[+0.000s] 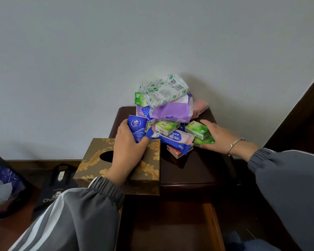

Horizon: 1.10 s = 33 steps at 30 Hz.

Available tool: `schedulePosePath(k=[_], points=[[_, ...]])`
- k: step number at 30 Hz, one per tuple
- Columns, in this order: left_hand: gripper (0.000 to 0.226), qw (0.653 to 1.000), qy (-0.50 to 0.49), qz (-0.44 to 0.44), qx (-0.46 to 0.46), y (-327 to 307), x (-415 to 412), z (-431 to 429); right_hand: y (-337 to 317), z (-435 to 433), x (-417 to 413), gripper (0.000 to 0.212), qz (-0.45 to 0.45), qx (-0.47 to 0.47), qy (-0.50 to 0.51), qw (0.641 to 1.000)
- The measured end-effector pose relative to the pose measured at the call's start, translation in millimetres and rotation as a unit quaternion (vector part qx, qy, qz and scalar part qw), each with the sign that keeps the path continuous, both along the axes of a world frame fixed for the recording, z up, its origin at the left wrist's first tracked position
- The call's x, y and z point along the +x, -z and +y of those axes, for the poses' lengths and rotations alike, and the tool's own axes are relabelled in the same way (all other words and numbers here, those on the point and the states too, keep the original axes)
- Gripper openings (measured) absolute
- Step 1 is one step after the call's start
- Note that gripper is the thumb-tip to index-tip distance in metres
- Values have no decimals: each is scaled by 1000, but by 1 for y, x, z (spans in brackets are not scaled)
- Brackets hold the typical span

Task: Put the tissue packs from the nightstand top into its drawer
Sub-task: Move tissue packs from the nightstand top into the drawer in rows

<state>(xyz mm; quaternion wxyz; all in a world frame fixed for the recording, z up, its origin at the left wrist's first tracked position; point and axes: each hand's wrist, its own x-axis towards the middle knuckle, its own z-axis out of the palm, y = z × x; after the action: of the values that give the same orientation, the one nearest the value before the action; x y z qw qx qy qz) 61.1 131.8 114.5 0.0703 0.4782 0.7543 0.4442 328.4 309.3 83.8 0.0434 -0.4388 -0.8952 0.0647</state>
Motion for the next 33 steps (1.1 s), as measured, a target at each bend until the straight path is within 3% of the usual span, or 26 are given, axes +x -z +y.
schedulePosePath(k=[3, 11, 22, 27, 33], points=[[76, 1000, 0, -5, -3, 0, 0, 0, 3, -6, -4, 86, -41, 0, -15, 999], [79, 1000, 13, 0, 16, -2, 1, -7, 10, -45, 6, 63, 46, 63, 59, 995], [81, 999, 10, 0, -54, -7, 1, 0, 7, -86, 24, 59, 119, 10, 135, 984], [74, 998, -5, -69, 8, -13, 2, -2, 4, -101, 29, 58, 225, -19, 174, 958], [51, 972, -14, -213, 102, -26, 24, -15, -13, -124, 29, 54, 408, -50, 216, 886]])
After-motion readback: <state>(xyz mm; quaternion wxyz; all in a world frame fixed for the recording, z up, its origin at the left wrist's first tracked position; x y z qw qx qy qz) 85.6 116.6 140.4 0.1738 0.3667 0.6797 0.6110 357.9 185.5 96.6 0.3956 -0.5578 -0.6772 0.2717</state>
